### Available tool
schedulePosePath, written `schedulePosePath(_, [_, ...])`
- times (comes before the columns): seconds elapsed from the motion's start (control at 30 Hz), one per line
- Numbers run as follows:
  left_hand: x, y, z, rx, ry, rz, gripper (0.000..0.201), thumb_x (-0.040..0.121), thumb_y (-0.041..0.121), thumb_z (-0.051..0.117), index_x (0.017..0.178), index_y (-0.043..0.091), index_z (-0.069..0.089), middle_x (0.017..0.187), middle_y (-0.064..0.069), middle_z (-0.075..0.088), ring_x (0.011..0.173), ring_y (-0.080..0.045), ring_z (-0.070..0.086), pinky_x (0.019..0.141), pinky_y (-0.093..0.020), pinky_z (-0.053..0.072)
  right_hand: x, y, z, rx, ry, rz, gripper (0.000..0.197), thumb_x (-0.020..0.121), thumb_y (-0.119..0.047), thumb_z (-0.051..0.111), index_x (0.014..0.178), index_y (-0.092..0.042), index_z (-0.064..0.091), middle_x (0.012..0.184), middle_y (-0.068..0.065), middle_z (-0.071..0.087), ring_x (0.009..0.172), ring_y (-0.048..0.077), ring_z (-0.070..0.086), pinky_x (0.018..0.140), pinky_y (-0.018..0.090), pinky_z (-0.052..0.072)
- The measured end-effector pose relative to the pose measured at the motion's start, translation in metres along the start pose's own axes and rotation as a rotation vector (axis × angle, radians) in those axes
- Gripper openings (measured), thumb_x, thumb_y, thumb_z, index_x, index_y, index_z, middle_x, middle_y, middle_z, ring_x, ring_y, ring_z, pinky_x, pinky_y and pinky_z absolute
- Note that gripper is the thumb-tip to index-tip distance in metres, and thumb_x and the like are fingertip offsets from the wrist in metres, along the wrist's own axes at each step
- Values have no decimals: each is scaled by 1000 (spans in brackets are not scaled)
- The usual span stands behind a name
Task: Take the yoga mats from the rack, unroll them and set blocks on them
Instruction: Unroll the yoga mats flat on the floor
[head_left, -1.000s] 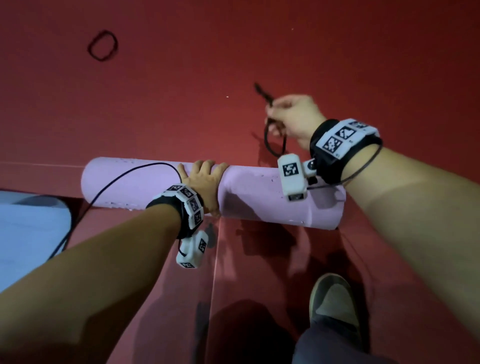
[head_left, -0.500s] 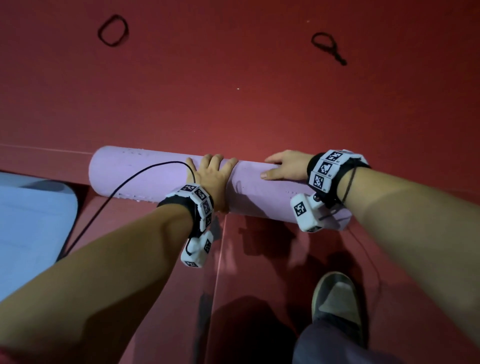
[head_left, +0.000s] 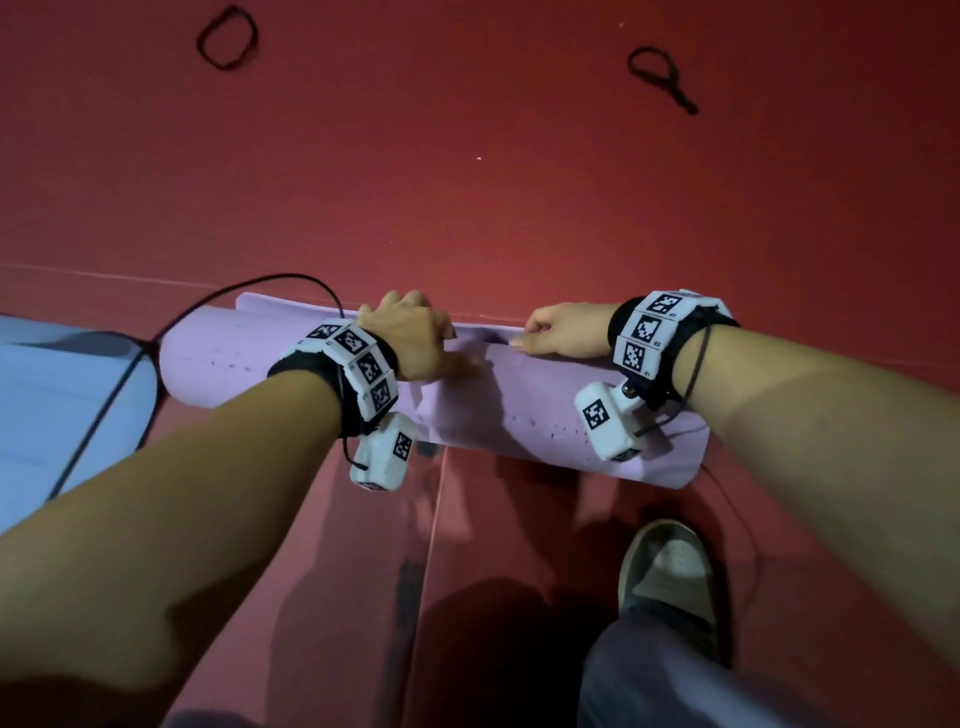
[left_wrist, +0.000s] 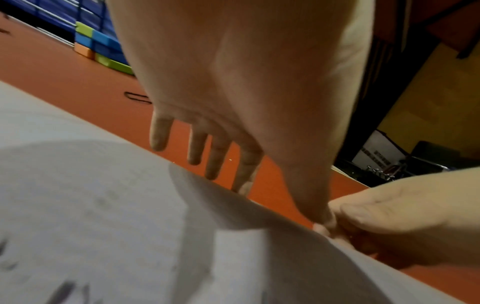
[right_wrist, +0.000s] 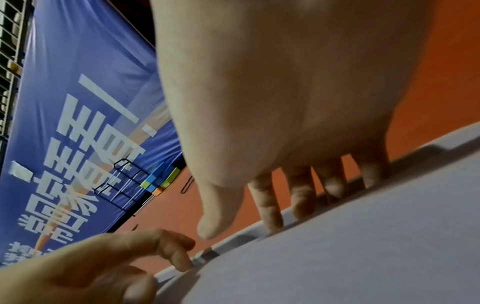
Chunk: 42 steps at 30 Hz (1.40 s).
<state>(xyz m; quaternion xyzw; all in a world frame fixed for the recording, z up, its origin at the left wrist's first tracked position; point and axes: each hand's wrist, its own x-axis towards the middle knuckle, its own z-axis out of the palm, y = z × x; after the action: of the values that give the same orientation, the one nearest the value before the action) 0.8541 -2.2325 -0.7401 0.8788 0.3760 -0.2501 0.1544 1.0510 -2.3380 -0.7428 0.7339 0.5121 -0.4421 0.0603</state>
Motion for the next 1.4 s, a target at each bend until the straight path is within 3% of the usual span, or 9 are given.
schedulePosePath(0.13, [0,-8,10,-134,-35,-19,49,81,76,43,93,29,51,118,-3,61,110,-29,56,96,-47,46,-2,5,5,-38,-36,39,54,99,-55,40,136,-18,55,142,4,52,128,26,48,101,32,34])
schedulePosePath(0.43, [-10,-15,17,95,-62,-74,63,89,76,30,138,43,51,161,7,23,143,-29,30,109,-56,29,2,10,12,-41,-70,63,62,102,-50,36,152,-14,33,159,3,30,145,21,29,115,30,19])
schedulePosePath(0.57, [-10,-26,18,21,-146,-88,74,80,81,47,142,40,48,165,14,7,145,-35,25,112,-47,31,2,11,15,-33,-93,65,63,104,-48,35,154,-12,26,161,3,24,147,21,24,79,5,44])
schedulePosePath(0.67, [-10,-29,17,14,-164,-97,82,75,83,53,143,39,47,165,11,4,144,-36,25,110,-47,33,-1,7,17,-30,-120,92,64,103,-48,34,155,-13,23,162,3,22,148,21,22,81,4,43])
schedulePosePath(0.73, [-7,-31,22,31,-188,-127,86,72,87,50,142,38,49,164,7,10,144,-37,22,112,-47,29,2,6,21,-44,-103,98,64,103,-50,34,155,-14,23,162,2,22,148,21,22,79,4,43])
schedulePosePath(0.87, [-8,-38,34,-86,-242,-208,107,43,108,35,115,37,68,135,-2,52,127,-33,43,111,-47,34,1,1,30,-88,-101,129,66,101,-53,38,154,-16,27,161,0,25,147,19,24,116,28,16])
schedulePosePath(0.97, [-8,-38,36,-184,-223,-237,80,54,100,48,95,34,64,120,-2,57,120,-33,51,104,-41,42,1,-8,39,-99,-50,148,66,100,-53,41,154,-17,28,161,1,25,146,20,26,115,27,18])
schedulePosePath(1.23, [12,-43,49,-196,-240,-227,140,14,112,29,123,30,63,133,-8,57,126,-40,46,107,-59,32,-12,-53,40,-169,-30,126,71,98,-56,44,156,-22,21,164,0,16,149,19,19,118,29,15])
schedulePosePath(1.4, [-9,-38,38,-180,-238,-200,107,67,95,41,149,25,41,158,-13,28,142,-39,27,115,-52,24,-15,-64,47,-103,41,145,74,97,-54,47,157,-19,19,163,2,19,148,19,22,117,27,17])
